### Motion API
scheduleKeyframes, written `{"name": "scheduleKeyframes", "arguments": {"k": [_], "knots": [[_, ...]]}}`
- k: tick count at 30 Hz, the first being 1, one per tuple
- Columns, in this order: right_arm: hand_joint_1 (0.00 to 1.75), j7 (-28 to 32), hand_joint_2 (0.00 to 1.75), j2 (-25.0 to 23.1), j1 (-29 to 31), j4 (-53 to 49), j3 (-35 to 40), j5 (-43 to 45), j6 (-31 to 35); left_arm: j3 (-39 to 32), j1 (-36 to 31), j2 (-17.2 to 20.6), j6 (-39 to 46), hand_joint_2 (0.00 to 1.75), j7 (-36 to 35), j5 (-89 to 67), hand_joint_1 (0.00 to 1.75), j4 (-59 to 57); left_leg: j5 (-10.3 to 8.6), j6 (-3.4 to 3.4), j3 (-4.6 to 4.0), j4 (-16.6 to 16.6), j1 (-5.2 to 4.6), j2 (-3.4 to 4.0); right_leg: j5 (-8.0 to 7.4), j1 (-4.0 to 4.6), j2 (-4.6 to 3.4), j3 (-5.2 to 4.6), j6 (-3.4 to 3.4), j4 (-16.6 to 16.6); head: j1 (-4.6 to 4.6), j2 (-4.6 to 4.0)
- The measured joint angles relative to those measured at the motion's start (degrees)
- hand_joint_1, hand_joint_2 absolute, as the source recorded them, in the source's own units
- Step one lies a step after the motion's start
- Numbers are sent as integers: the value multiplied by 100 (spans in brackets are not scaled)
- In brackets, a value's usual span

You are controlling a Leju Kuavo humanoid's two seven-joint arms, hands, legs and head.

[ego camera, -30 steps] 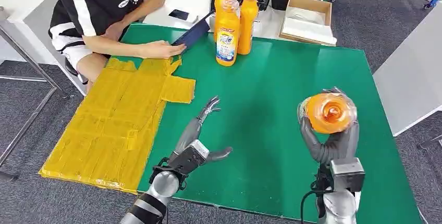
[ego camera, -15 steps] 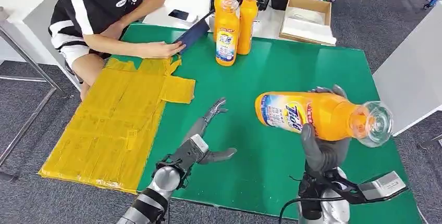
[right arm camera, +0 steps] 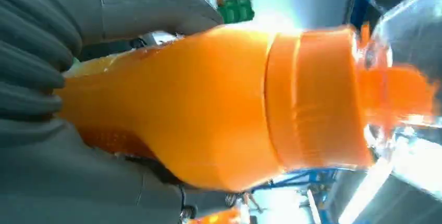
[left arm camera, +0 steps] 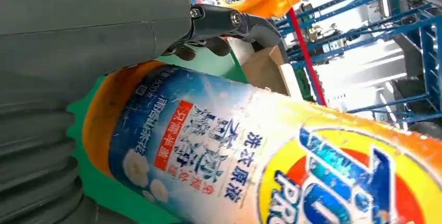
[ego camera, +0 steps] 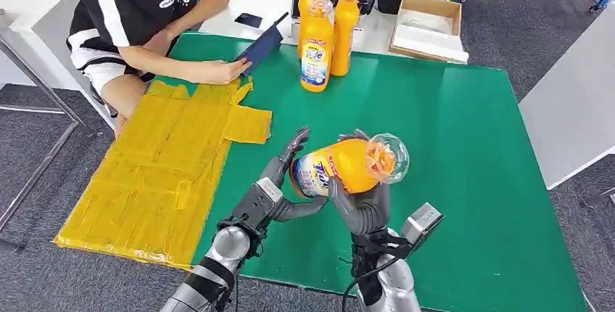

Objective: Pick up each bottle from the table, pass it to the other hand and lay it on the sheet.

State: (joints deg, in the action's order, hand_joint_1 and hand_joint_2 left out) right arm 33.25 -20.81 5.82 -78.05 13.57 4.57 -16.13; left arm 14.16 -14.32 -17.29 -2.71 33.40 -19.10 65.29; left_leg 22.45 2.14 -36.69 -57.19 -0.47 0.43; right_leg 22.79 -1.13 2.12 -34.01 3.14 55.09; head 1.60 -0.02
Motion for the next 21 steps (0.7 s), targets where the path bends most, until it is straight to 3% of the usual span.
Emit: {"name": "scheduleKeyframes", "arguments": {"k": [10, 11, 21], "knots": [[175, 103, 175, 4, 165, 714, 111, 72, 61, -28, 75, 4, -208, 175, 31, 267, 2, 59, 0, 0, -1, 0, 1, 0, 0, 1, 0, -2, 0, 0, -4, 0], [175, 113, 175, 4, 174, 751, 131, 63, 61, -28, 82, 4, -238, 175, 37, 302, 175, 63, 0, 0, -1, 0, 1, 0, 0, 1, 0, -2, 0, 0, 0, 0], [175, 278, 175, 7, 216, 841, 275, -44, 149, -28, 93, 4, -334, 175, 55, 393, 175, 50, 0, 0, -1, 0, 1, 1, 0, 1, 0, -2, 0, 0, -2, 0]]}}
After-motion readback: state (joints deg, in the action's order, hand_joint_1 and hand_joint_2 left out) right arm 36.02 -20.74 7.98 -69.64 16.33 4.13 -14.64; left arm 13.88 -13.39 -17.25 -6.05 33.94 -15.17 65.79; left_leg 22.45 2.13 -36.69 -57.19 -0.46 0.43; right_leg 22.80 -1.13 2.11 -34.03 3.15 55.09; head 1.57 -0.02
